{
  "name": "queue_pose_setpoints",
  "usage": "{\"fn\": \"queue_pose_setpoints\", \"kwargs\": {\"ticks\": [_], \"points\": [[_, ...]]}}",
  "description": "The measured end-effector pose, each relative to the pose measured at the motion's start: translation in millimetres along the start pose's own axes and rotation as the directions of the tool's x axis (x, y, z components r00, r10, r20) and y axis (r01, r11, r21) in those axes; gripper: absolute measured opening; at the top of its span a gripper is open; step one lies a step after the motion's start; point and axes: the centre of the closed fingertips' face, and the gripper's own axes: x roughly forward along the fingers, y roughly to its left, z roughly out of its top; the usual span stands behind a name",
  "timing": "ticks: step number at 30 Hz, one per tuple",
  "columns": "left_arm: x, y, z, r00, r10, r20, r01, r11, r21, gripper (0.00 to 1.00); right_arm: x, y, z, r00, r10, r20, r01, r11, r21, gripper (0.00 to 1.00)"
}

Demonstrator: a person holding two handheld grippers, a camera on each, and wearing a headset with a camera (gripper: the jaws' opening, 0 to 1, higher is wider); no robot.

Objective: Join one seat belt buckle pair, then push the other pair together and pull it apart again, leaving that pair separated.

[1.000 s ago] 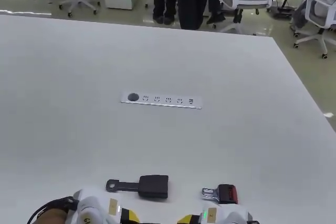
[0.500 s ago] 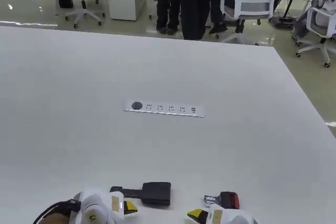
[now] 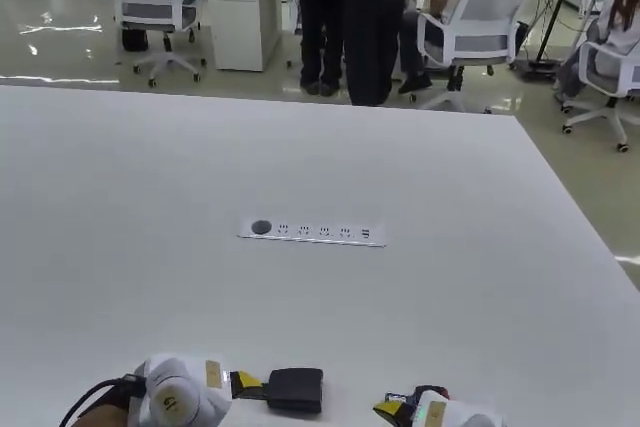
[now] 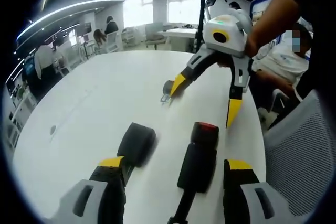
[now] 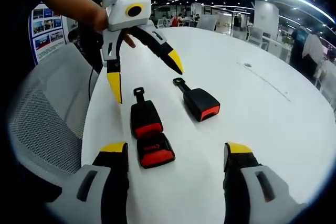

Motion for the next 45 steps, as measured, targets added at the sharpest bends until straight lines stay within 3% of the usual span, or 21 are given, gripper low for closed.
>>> {"fn": "queue_pose_setpoints", "kwargs": {"ticks": [1,7,17,22,29,31,33,34,36,43,45], "points": [[-5.2,0.6,8.8,0.9999,0.006,0.008,-0.006,1.000,-0.002,0.78,-4.7,-3.9,-0.9,1.0000,-0.003,0.002,0.003,1.000,0.002,0.73],[-9.9,5.6,21.3,0.9995,0.023,0.019,-0.023,1.000,-0.001,0.78,-20.3,-24.9,-5.8,0.9993,-0.037,0.006,0.037,0.999,0.005,0.72],[-11.6,35.9,19.8,0.9984,0.053,0.018,-0.053,0.999,-0.010,0.77,-45.7,-65.9,-17.1,0.9962,-0.087,0.003,0.087,0.996,0.033,0.70],[-4.2,40.4,28.7,0.9984,0.054,0.018,-0.054,0.998,-0.018,0.76,-50.3,-81.3,-24.4,0.9967,-0.081,-0.007,0.081,0.996,0.040,0.68],[12.2,58.6,22.8,0.9997,0.024,0.006,-0.024,1.000,-0.007,0.73,-48.7,-98.0,-34.6,0.9988,-0.036,-0.033,0.037,0.998,0.049,0.67],[15.8,56.1,27.1,1.0000,0.005,-0.001,-0.005,1.000,-0.004,0.72,-46.1,-104.2,-37.4,0.9988,-0.026,-0.041,0.028,0.998,0.048,0.67],[21.4,60.5,20.7,0.9998,-0.011,-0.018,0.011,1.000,0.009,0.72,-43.4,-108.2,-40.0,0.9989,-0.010,-0.045,0.013,0.998,0.055,0.67],[20.0,59.3,26.0,0.9995,-0.021,-0.022,0.022,1.000,0.013,0.72,-41.1,-110.1,-41.9,0.9988,0.003,-0.050,0.000,0.998,0.062,0.67],[23.7,59.9,25.7,0.9991,-0.033,-0.027,0.034,0.999,0.016,0.71,-36.0,-113.9,-47.3,0.9980,0.019,-0.060,-0.016,0.998,0.057,0.68],[42.6,64.3,13.2,0.9955,-0.074,-0.059,0.076,0.997,0.028,0.71,-28.7,-109.7,-51.1,0.9929,0.086,-0.083,-0.080,0.994,0.071,0.69],[46.6,61.9,15.0,0.9943,-0.088,-0.060,0.090,0.996,0.026,0.71,-26.4,-110.7,-56.1,0.9904,0.097,-0.098,-0.091,0.994,0.062,0.69]]}}
